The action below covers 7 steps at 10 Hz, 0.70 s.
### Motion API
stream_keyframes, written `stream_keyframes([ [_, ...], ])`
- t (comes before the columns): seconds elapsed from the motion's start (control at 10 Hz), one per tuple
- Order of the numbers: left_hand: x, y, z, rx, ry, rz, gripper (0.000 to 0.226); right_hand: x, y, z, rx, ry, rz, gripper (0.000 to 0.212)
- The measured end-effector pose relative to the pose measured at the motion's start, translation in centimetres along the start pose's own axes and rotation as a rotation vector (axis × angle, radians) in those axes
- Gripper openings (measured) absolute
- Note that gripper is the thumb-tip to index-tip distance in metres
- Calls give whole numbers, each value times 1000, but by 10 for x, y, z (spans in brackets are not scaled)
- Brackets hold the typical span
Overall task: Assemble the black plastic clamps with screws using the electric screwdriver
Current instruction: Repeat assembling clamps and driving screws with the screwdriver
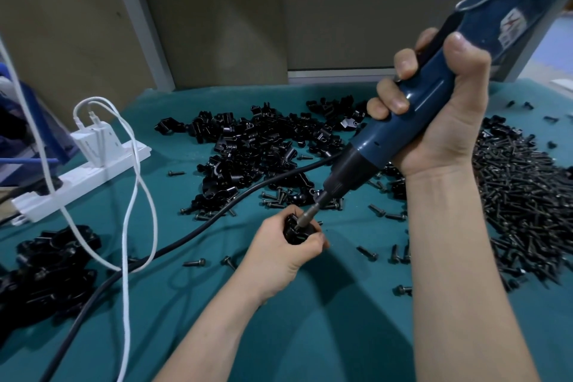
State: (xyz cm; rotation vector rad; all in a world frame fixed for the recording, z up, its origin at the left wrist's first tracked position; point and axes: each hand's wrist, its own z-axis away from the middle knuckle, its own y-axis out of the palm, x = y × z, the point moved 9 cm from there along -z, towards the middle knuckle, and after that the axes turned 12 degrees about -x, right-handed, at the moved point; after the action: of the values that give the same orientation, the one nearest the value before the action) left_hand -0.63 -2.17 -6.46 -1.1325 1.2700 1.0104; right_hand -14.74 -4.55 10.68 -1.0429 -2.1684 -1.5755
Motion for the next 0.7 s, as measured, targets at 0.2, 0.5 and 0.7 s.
stream_keyframes([
  [0.2, -3, -1, 0, -26, 8, 14, 23, -2, 1, 0, 15, 5, -16, 18],
  [0.5, 0, -2, -1, -42, 17, -27, 8, -5, 3, -1, 27, 23, -19, 19],
  [0.7, 0, -3, -1, -52, 22, -29, 5, -8, 3, -1, 30, 32, -18, 19],
])
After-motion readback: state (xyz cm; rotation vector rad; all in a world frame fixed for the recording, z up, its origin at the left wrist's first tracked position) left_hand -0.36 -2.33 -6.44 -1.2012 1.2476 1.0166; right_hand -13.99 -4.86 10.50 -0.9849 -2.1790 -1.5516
